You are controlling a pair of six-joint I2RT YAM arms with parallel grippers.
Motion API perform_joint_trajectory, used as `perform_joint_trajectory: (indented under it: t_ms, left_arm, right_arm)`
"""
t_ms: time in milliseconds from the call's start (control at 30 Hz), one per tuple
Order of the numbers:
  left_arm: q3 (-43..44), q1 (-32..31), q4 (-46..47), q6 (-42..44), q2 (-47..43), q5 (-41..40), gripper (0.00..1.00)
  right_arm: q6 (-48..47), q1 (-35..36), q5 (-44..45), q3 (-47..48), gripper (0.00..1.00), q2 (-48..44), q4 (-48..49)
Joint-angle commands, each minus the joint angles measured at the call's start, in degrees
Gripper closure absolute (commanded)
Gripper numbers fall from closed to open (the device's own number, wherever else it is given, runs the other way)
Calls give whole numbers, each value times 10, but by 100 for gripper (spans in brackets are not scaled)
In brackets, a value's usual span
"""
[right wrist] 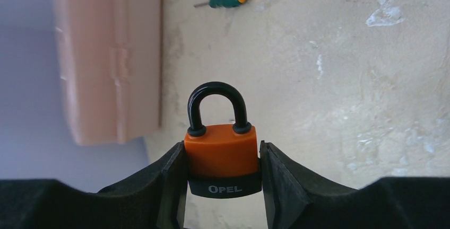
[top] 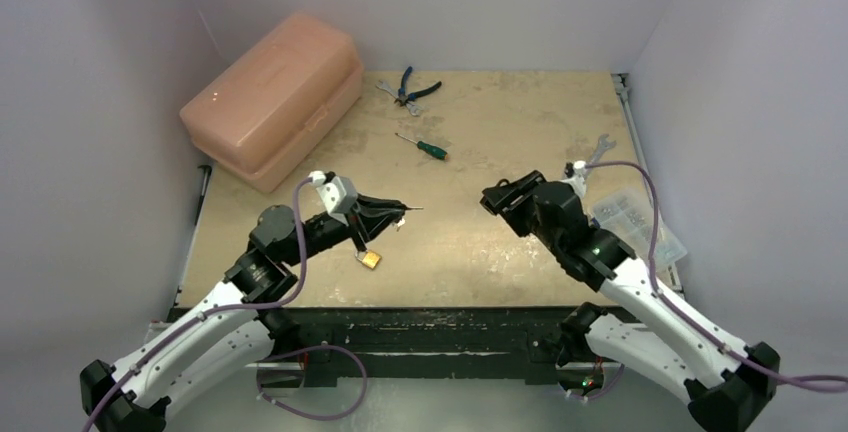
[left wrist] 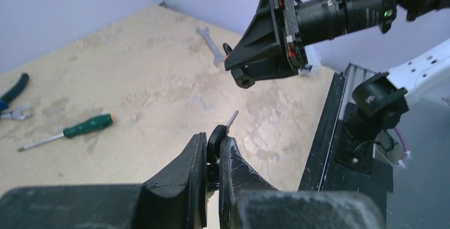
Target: Unlock with the key
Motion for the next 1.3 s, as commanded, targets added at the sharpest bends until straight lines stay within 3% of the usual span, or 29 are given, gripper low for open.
perform_joint_trajectory:
  t_ms: [0,333,567,767,1067,1267]
  left_arm:
    - [-17,-2,96,-40,-13,-2,100]
    - [-33,-4,195,-152,18,-84,100]
    - [-51,-7,255,-202,48,-128,100]
    - [-55,-38,312,-220,81,-147,100]
    - [-47,-127,351,-184,155,-296,100]
    - [-32,-171,379,-155,208,-356,100]
  right_arm:
    - [151,-2,39,-24,100,-65,74]
    - [248,-4,10,-65,100,-120,167]
    - [269,-19,-72,-57,100,-69,236]
    - [325,-20,-74,-98,100,-61,345]
    - [342,-21,-94,-73,100,-13,343]
    - [346,-21,-72,-50,100,-17,279]
